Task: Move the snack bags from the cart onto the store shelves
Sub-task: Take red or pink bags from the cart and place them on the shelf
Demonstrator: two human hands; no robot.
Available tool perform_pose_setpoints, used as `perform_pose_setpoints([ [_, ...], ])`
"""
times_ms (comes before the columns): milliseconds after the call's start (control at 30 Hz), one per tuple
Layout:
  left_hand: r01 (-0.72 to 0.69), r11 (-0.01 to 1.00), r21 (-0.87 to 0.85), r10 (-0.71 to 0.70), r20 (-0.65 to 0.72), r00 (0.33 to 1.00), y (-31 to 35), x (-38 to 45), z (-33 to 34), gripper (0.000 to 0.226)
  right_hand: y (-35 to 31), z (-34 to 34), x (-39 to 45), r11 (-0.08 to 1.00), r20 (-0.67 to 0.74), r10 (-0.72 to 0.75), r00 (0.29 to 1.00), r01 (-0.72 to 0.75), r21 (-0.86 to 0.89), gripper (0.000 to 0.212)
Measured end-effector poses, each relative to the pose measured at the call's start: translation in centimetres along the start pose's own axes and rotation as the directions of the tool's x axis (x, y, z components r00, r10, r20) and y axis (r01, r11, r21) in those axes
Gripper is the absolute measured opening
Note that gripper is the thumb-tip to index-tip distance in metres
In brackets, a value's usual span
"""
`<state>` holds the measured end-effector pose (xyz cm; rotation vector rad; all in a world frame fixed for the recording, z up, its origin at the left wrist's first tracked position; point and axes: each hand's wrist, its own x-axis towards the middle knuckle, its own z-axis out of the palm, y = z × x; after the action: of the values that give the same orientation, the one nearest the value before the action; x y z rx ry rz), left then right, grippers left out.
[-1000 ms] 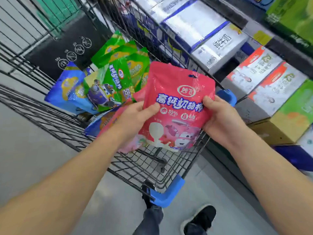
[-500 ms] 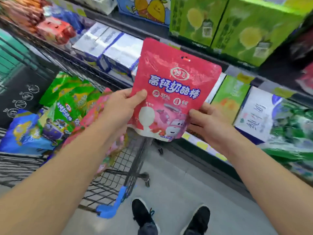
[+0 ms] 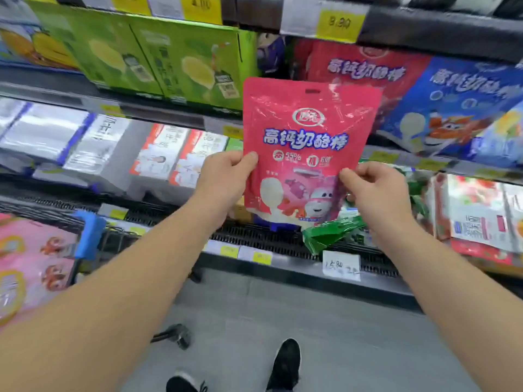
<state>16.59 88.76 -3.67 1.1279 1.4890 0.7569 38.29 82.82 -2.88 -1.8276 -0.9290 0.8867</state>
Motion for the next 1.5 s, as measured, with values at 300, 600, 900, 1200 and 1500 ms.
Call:
perform_pose_setpoints([
  [300,-0.137,0.983,0.120,0.150,-0.109,0.983,5.8,6.0,10.5,0.044,-0.7,-5.9,8.5,0.988,-0.157,-0.036,0.987,0.011,-0.155,0.036],
  [600,-0.178,0.973,-0.144,0.169,-0.075,0.983,8.0,8.4,11.7,0.022,-0.8,-5.3,12.8,0.995,-0.193,-0.045,0.980,0.062,0.084,0.017],
  [900,-0.197,0.980,0.039,0.201,-0.183,0.962,3.6,5.9,11.1,0.035,2.3,-4.2,9.1,0.993,-0.226,-0.109,0.968,0.118,0.030,0.020],
  [1200,-0.411,0.762,0.500,0.376,0.175,0.910,2.2,5.3,11.8,0.068,2.9,-3.1,8.2,0.917,0.048,-0.274,0.961,0.276,-0.290,0.058],
  [1500,-0.406,0.723,0.559,0.252,0.334,0.908,2.8,5.3,12.7,0.085,2.7,-2.9,9.5,0.910,0.101,-0.203,0.974,0.225,-0.349,0.073],
])
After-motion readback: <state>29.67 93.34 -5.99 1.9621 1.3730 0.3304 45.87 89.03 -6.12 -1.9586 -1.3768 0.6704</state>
